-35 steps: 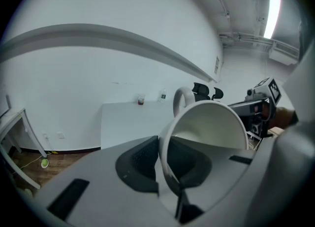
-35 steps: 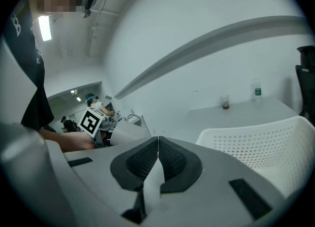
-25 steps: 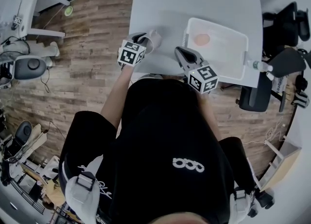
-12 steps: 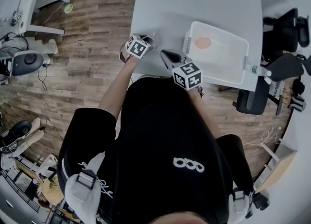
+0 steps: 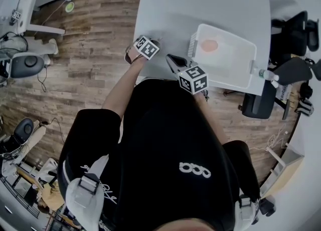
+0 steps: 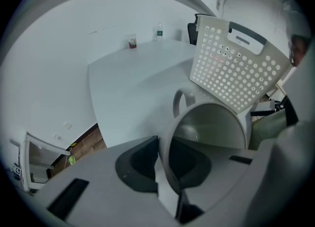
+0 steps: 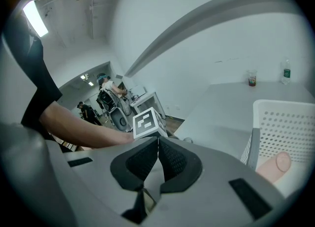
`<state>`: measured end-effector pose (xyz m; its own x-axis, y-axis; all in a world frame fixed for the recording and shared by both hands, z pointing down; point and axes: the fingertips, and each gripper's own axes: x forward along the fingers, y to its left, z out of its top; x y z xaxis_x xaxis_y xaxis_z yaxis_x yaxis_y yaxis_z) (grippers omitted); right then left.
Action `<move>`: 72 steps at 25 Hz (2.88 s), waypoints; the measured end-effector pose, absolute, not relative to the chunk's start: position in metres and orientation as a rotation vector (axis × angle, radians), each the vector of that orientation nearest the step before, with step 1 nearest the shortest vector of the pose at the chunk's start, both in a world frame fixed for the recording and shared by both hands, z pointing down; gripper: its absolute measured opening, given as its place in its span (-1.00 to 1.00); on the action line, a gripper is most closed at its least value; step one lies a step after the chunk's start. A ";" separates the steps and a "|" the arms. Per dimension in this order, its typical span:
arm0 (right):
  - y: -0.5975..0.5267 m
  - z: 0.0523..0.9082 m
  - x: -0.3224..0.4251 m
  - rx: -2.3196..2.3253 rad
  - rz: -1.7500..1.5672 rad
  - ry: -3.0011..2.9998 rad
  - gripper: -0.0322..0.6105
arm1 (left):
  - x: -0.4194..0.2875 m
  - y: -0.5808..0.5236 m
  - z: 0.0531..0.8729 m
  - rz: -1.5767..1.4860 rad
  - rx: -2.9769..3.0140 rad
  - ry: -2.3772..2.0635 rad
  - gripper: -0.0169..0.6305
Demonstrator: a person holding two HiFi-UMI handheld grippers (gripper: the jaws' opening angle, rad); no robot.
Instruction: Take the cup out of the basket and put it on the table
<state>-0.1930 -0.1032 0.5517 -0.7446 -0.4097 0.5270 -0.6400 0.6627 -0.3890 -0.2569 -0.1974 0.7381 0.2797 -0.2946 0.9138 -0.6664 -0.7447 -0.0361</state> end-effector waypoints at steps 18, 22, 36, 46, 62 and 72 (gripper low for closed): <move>-0.099 0.553 -0.182 0.856 0.816 -2.472 -0.83 | -0.255 -0.190 0.762 1.536 2.171 -0.858 -0.81; -0.098 0.553 -0.183 0.861 0.816 -2.470 -0.83 | -0.257 -0.191 0.762 1.514 2.177 -0.857 -0.81; -0.092 0.546 -0.171 0.911 0.833 -2.492 -0.83 | -0.258 -0.197 0.710 1.370 2.280 -0.972 -0.77; -0.088 0.522 -0.151 1.005 0.826 -2.554 -0.83 | -0.262 -0.182 0.610 1.000 2.396 -1.190 -0.80; -0.078 0.481 -0.084 1.286 0.790 -2.571 -0.83 | -0.187 -0.127 0.486 0.463 2.674 -0.947 -0.92; -0.069 0.480 -0.052 1.414 0.815 -2.533 -0.83 | -0.132 -0.094 0.468 0.390 2.784 -0.718 -0.92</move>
